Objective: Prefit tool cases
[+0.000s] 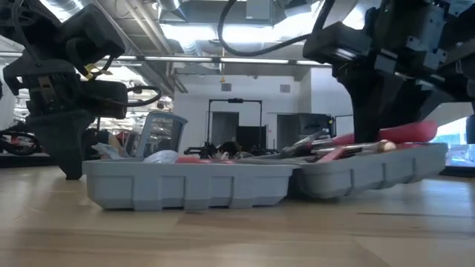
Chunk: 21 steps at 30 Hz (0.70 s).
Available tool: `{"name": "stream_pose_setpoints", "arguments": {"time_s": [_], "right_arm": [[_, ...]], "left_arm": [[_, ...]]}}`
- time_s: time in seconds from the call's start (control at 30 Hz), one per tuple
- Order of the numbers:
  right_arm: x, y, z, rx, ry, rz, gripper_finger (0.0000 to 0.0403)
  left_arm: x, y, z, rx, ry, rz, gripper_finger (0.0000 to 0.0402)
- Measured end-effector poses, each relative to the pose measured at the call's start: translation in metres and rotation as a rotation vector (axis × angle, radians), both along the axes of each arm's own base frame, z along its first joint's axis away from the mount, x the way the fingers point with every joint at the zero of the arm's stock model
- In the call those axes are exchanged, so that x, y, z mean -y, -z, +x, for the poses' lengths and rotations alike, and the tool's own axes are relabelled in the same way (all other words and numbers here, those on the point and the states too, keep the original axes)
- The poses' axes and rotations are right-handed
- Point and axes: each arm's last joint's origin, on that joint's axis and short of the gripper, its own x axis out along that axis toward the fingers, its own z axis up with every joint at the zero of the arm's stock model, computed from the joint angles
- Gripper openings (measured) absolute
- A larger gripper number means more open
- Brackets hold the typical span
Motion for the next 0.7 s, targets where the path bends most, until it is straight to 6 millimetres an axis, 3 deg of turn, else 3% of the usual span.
{"name": "stream_pose_setpoints", "arguments": {"time_s": [0.17,0.33,0.5,0.7], "right_arm": [[-0.0017,0.0009,0.0035,0.022,-0.005,0.026,0.0199],[-0.0031,0.0040,0.0059,0.027,-0.020,0.034,0.0227],[-0.0038,0.0061,0.0060,0.013,-0.021,0.049,0.0194],[-0.0045,0.0061,0.0064,0.012,-0.024,0.068,0.0111]], "left_arm": [[-0.0031,0.0001,0.0003,0.005,0.016,0.005,0.0000],[-0.0042,0.0001,0.0004,0.004,0.017,0.000,0.0000],[-0.0042,0.0003,0.0000,0.000,0.018,0.001,0.0000],[-0.0045,0.0004,-0.0001,0.005,0.040,0.016,0.0000]]}}
